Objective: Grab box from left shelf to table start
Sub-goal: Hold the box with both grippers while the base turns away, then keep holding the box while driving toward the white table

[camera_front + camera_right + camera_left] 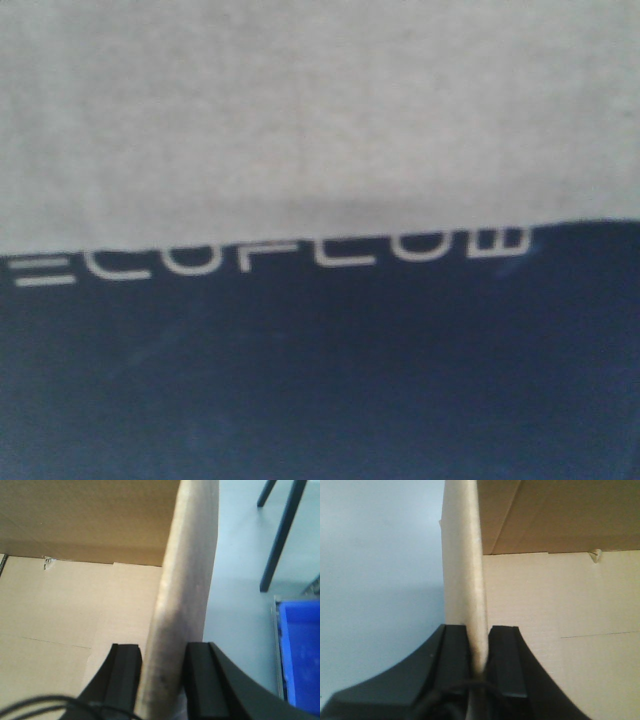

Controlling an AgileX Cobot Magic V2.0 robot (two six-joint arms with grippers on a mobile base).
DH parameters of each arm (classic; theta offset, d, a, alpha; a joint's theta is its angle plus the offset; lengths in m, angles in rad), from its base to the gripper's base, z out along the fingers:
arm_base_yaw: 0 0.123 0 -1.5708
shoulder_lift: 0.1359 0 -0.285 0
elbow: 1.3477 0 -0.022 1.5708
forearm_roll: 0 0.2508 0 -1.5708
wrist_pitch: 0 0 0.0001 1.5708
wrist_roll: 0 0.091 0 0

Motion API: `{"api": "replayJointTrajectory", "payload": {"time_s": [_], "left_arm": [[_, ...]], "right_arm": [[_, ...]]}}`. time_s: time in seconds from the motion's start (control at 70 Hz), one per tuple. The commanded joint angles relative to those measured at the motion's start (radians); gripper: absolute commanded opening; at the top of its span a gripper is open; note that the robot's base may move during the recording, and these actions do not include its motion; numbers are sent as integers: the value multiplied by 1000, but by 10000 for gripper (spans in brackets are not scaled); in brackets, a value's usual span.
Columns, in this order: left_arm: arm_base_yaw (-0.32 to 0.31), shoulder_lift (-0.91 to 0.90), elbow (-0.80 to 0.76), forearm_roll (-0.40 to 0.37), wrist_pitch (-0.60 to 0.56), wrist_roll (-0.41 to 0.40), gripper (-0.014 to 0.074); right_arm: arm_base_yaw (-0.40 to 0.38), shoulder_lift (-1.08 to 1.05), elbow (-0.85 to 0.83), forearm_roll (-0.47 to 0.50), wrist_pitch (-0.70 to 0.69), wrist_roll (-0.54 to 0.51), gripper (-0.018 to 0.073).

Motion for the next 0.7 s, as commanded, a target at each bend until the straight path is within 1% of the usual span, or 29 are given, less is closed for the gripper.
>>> {"api": "replayJointTrajectory", "payload": {"time_s": [0.0, 0.685], "left_arm": [[-10, -5, -29, -35, -47, 11, -104], [-10, -5, -29, -35, -47, 11, -104]], "right_arm": [[-1, -5, -36, 41, -117, -7, 59], [-1, -5, -36, 41, -113, -7, 59]]}}
